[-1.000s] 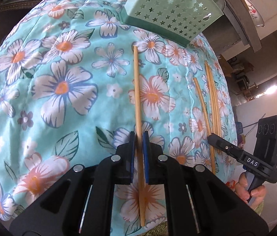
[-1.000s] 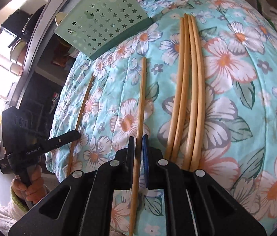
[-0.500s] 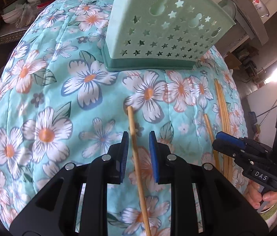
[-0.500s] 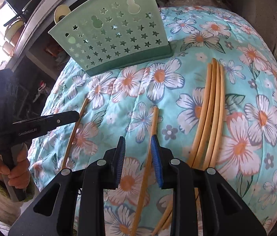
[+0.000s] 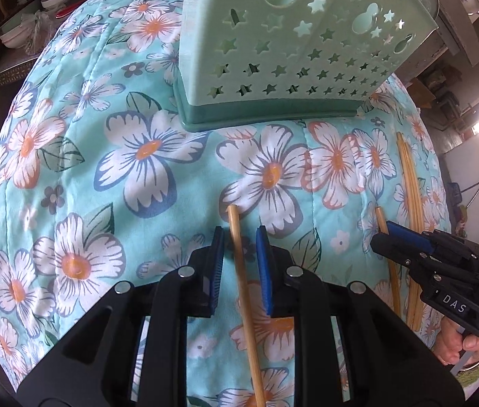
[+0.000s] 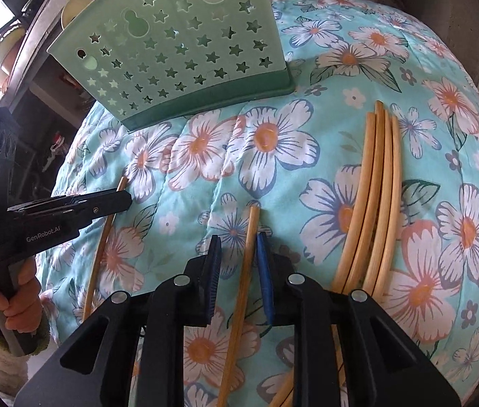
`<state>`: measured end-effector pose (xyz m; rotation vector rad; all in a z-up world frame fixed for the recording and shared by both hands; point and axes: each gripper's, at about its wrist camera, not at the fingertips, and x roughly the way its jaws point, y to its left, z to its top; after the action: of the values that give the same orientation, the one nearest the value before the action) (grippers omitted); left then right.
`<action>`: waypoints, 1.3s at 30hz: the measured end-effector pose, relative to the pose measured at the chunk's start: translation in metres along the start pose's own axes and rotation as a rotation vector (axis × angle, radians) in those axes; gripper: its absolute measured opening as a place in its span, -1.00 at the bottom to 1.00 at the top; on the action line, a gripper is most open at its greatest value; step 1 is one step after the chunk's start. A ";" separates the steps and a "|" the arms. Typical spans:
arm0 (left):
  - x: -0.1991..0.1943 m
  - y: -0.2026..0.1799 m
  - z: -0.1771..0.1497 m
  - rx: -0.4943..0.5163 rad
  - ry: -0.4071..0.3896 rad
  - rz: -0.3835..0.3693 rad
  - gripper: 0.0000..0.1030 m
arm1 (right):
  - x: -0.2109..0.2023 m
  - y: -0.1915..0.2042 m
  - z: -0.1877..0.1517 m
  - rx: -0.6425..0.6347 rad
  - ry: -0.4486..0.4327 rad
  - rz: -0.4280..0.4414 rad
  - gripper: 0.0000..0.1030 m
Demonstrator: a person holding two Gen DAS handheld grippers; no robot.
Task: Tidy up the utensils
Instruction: 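Lift both chopsticks up toward the mint-green holder with both tools, then lower the left tool's chopstick into the holder and open it while the right tool holds its chopstick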
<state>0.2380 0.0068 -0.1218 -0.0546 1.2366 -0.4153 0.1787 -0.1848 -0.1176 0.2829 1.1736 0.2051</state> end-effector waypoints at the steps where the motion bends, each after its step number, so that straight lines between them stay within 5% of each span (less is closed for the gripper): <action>1: 0.001 -0.002 0.000 0.003 -0.002 0.015 -0.70 | 0.001 0.000 0.000 0.004 -0.002 0.000 -0.71; 5: 0.005 -0.015 0.001 0.008 -0.016 0.067 -0.87 | 0.001 -0.005 0.001 0.044 -0.013 0.042 -0.86; 11: -0.003 -0.014 -0.001 -0.030 -0.035 0.045 -0.91 | -0.028 -0.003 0.000 0.074 -0.084 0.105 -0.88; 27: -0.186 -0.010 -0.008 -0.009 -0.386 -0.147 -0.91 | -0.181 0.019 0.001 -0.003 -0.417 0.205 -0.88; 39: -0.290 -0.043 0.023 0.073 -0.642 -0.142 -0.90 | -0.226 0.034 -0.007 -0.044 -0.532 0.231 -0.88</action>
<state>0.1711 0.0602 0.1598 -0.1982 0.5856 -0.5156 0.0868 -0.2204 0.0894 0.4055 0.6079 0.3340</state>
